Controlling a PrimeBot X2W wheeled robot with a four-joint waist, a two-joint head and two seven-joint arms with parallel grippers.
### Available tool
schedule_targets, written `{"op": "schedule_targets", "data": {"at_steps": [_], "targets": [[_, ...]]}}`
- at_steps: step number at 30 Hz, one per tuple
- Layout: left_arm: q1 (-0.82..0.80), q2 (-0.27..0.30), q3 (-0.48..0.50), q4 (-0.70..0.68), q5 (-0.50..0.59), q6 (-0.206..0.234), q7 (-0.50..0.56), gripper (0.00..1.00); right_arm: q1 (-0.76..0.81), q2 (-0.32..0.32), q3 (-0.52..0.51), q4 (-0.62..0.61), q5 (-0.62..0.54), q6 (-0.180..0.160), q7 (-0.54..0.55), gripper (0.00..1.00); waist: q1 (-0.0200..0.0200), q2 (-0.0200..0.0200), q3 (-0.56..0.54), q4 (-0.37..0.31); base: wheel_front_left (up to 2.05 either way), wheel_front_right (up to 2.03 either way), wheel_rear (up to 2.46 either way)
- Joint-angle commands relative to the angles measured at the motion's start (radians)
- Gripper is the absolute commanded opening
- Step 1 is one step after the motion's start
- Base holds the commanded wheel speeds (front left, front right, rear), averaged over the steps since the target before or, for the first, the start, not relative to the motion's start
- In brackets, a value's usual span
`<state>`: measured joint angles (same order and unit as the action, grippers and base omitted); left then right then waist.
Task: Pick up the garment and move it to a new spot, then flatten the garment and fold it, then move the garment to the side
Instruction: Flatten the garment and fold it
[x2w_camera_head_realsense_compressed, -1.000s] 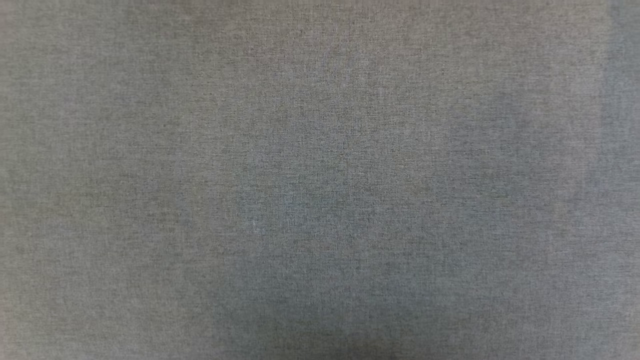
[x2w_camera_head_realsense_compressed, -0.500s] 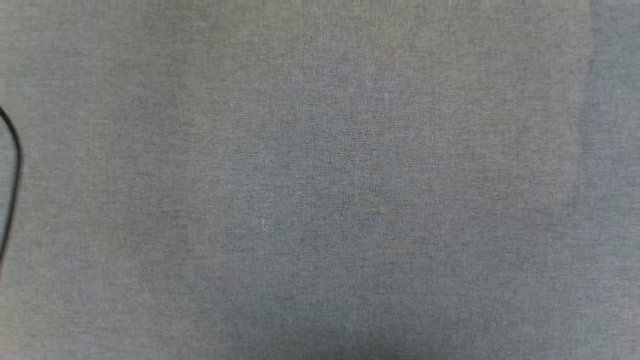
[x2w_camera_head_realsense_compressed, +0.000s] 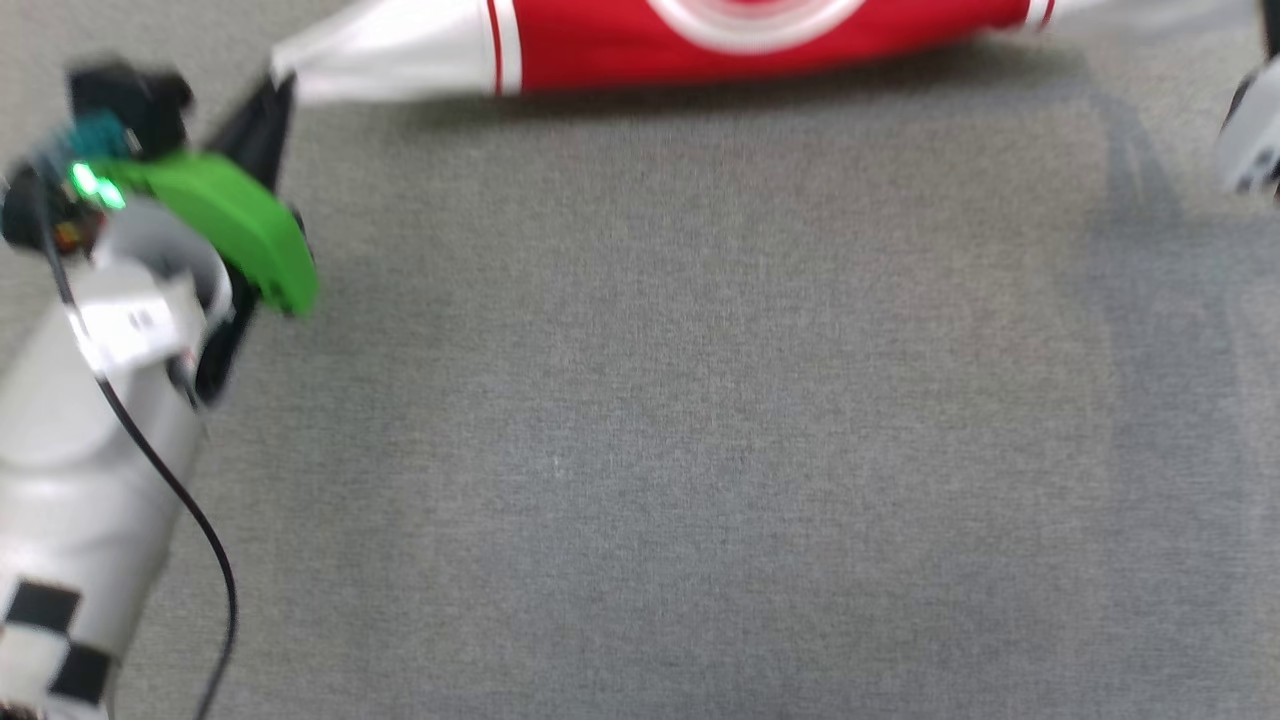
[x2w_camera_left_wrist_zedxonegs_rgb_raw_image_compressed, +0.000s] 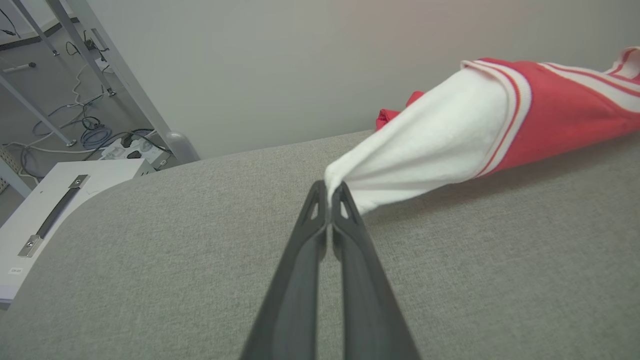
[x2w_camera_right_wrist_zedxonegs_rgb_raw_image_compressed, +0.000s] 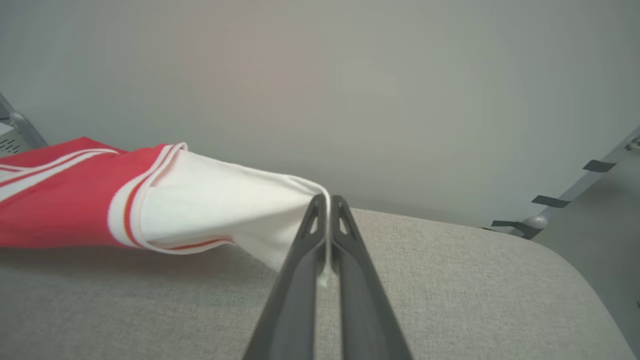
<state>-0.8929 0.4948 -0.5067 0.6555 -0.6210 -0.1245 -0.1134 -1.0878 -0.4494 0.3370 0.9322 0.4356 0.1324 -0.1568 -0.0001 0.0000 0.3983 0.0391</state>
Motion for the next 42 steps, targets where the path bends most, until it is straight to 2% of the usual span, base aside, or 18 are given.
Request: {"op": "schedule_targets", "data": {"at_steps": [1, 5, 9, 14, 22, 31, 37, 42], "targets": [[0.054, -0.004, -0.005, -0.013, -0.014, 0.010, -0.004, 0.00, 0.053, -0.015, 0.012, -0.015, 0.028, -0.002, 0.003, 0.00, 0.0001, 0.0000, -0.121, 0.012, 0.00, 0.00, 0.00], [0.200, 0.000, -0.020, -0.050, -0.036, 0.025, 0.004, 0.00, 0.209, -0.048, 0.050, -0.070, 0.110, -0.002, 0.030, 0.00, 0.0001, 0.0000, -0.186, 0.018, 0.00, 0.00, 0.00], [0.340, -0.005, -0.030, -0.106, -0.095, 0.022, 0.038, 0.00, 0.355, -0.095, 0.093, -0.144, 0.179, -0.002, 0.066, 0.00, 0.0001, 0.0000, -0.234, 0.023, 0.00, 0.00, 0.00], [0.494, 0.021, -0.054, -0.177, -0.122, 0.034, 0.075, 0.00, 0.513, -0.149, 0.121, -0.232, 0.249, -0.002, 0.104, 0.00, 0.0001, 0.0000, -0.289, 0.026, 0.00, 0.00, 0.00], [0.671, 0.063, -0.082, -0.302, -0.139, 0.089, 0.123, 0.00, 0.730, -0.211, 0.119, -0.360, 0.322, -0.002, 0.170, 0.00, 0.0001, 0.0000, -0.369, 0.026, 0.00, 0.00, 0.00], [0.834, 0.139, -0.075, -0.446, -0.182, 0.159, 0.184, 0.00, 0.945, -0.239, 0.038, -0.496, 0.369, -0.002, 0.239, 0.00, 0.0001, 0.0000, -0.423, 0.022, 0.00, 0.00, 0.00], [0.934, 0.221, -0.058, -0.539, -0.234, 0.177, 0.243, 0.00, 1.101, -0.252, -0.034, -0.614, 0.412, -0.002, 0.338, 0.00, 0.0001, 0.0000, -0.435, 0.024, 0.00, 0.00, 0.00], [0.979, 0.254, -0.065, -0.610, -0.250, 0.195, 0.286, 0.00, 1.230, -0.259, -0.107, -0.711, 0.416, -0.002, 0.429, 0.00, 0.0001, 0.0000, -0.428, 0.031, 0.00, 0.00, 0.00]]}}
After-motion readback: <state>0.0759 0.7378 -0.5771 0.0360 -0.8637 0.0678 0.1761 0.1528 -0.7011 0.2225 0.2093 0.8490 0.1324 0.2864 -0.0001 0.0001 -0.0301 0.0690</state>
